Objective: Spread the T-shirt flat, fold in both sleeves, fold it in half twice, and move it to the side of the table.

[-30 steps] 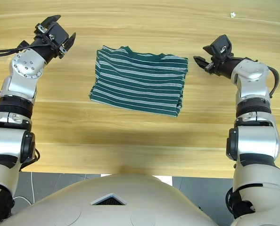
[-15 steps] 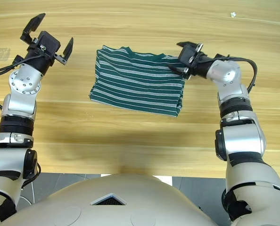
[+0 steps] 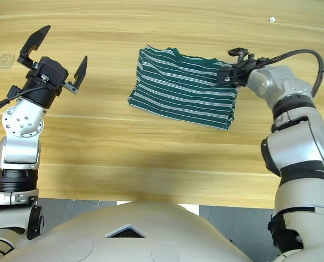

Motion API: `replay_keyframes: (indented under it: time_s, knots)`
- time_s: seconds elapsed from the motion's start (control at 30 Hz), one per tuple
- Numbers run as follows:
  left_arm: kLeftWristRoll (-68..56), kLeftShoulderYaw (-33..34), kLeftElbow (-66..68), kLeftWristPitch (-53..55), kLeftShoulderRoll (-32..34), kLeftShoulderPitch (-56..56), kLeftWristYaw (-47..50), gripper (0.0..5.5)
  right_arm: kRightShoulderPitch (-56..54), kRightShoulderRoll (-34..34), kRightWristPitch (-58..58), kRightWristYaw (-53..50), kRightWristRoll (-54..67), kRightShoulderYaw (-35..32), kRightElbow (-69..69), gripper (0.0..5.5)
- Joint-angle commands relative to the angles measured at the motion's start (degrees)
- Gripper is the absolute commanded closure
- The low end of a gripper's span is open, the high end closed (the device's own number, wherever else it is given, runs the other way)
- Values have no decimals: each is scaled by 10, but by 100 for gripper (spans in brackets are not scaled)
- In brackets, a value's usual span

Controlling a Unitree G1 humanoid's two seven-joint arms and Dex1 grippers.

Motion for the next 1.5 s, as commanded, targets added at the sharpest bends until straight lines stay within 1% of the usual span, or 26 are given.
replay_keyframes:
  time_s: [0.03, 0.07, 0.1, 0.17, 0.27, 0.43, 0.6, 0.7, 0.87, 1.07, 1.27, 1.5]
  knots:
    - [-2, 33, -41, 21, 8, 41, 3, 109, 152, -78, -52, 370, 186, -14, -189, 198]
    - [-3, 38, -45, 22, 8, 47, 5, 109, 186, -105, -36, 421, 237, -11, -274, 198]
    - [-3, 41, -47, 22, 7, 51, 6, 109, 214, -130, -11, 451, 281, -6, -358, 198]
    - [-3, 38, -49, 23, 0, 53, 8, 109, 253, -158, 26, 476, 338, -9, -475, 198]
    - [-1, 21, -62, 28, -22, 61, 13, 109, 287, -137, 27, 442, 347, -22, -540, 198]
    - [3, 7, -86, 32, -39, 80, 12, 109, 322, -89, 13, 345, 304, -61, -587, 198]
    - [-5, -20, -101, 41, -71, 94, 12, 109, 338, -42, -11, 244, 226, -69, -573, 198]
    - [0, -32, -96, 40, -82, 97, 14, 109, 350, -26, -21, 213, 211, -69, -561, 198]
    - [5, -41, -77, 40, -90, 80, 14, 109, 353, -4, -31, 209, 206, -54, -566, 198]
    - [11, -52, -67, 32, -91, 81, 16, 109, 376, 13, -29, 226, 217, -33, -612, 198]
    - [23, -65, -60, 27, -89, 81, 16, 109, 374, 20, -28, 196, 211, -56, -629, 198]
    - [40, -63, -46, 12, -83, 71, 27, 109, 370, 46, -2, 182, 250, -88, -714, 198]
